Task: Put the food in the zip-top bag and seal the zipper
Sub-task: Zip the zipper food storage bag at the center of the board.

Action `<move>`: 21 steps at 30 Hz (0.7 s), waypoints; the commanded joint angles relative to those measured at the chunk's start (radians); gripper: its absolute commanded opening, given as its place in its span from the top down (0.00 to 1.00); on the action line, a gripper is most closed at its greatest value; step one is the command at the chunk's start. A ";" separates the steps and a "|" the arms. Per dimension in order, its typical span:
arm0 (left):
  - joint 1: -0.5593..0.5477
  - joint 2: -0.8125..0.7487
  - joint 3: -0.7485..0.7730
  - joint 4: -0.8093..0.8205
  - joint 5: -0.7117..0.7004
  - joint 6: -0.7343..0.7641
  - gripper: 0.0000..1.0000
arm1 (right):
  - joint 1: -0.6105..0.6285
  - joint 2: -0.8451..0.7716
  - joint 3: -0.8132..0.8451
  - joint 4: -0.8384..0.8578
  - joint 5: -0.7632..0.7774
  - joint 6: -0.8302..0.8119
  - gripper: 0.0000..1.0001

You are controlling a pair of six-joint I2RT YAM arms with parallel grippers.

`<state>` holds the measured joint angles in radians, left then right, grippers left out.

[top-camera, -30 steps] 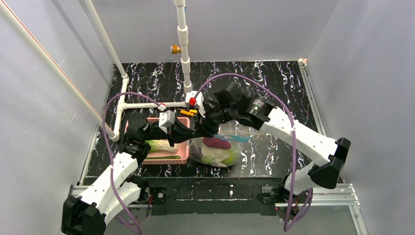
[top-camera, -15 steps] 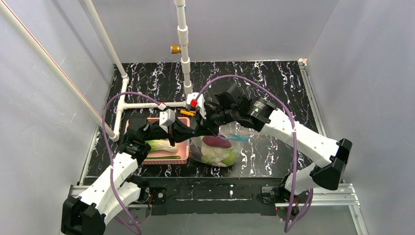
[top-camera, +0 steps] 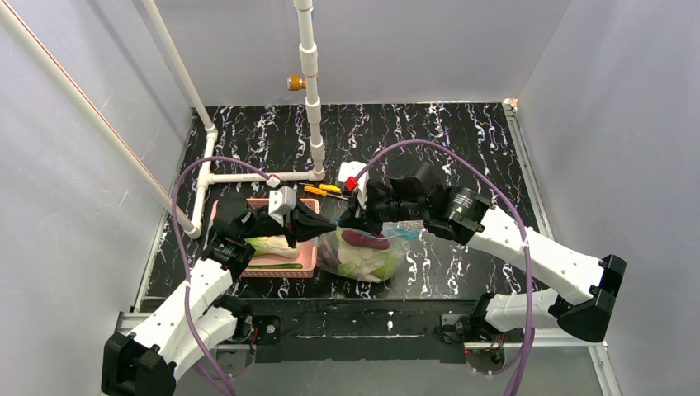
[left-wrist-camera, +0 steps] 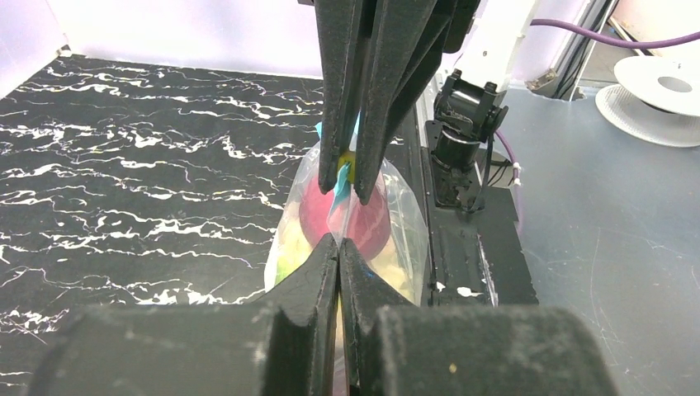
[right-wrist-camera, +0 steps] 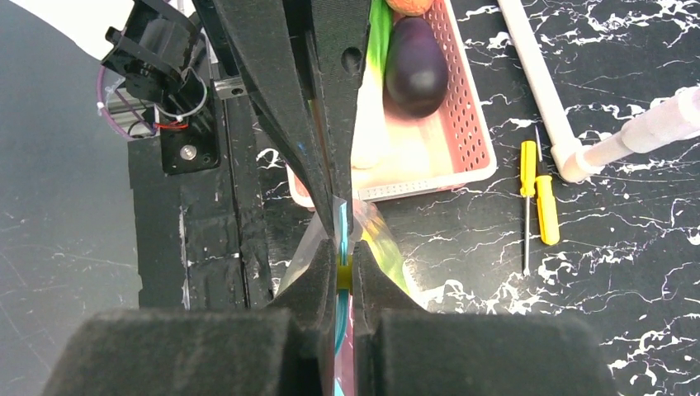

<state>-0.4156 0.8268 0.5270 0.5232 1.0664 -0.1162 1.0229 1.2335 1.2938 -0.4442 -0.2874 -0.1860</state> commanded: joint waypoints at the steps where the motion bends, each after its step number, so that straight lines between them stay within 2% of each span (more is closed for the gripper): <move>1: 0.020 -0.034 0.012 0.030 -0.010 0.008 1.00 | -0.012 -0.040 -0.007 -0.064 0.059 0.014 0.99; 6: 0.020 -0.052 0.014 -0.010 -0.034 0.045 1.00 | -0.015 -0.080 -0.024 -0.079 0.058 0.026 0.99; 10: 0.019 -0.019 0.035 -0.003 0.003 0.032 1.00 | -0.015 -0.094 -0.016 -0.081 0.029 0.038 0.99; 11: 0.020 -0.003 0.046 0.004 0.029 0.012 0.83 | -0.016 -0.083 -0.008 -0.082 0.015 0.041 0.99; 12: 0.019 0.013 0.053 0.028 0.048 -0.016 0.73 | -0.015 -0.069 0.001 -0.085 0.002 0.044 0.99; 14: 0.017 0.041 0.051 0.111 0.072 -0.094 0.62 | -0.015 -0.033 0.028 -0.094 -0.025 0.046 0.99; 17: 0.013 0.035 0.038 0.155 0.071 -0.118 0.57 | -0.015 0.007 0.070 -0.107 -0.056 0.046 0.99; 21: -0.003 0.015 0.045 0.073 0.054 -0.054 0.54 | -0.015 0.033 0.110 -0.119 -0.075 0.042 0.99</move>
<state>-0.4046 0.8677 0.5476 0.6006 1.1023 -0.1932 1.0092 1.2591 1.3228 -0.5636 -0.3141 -0.1528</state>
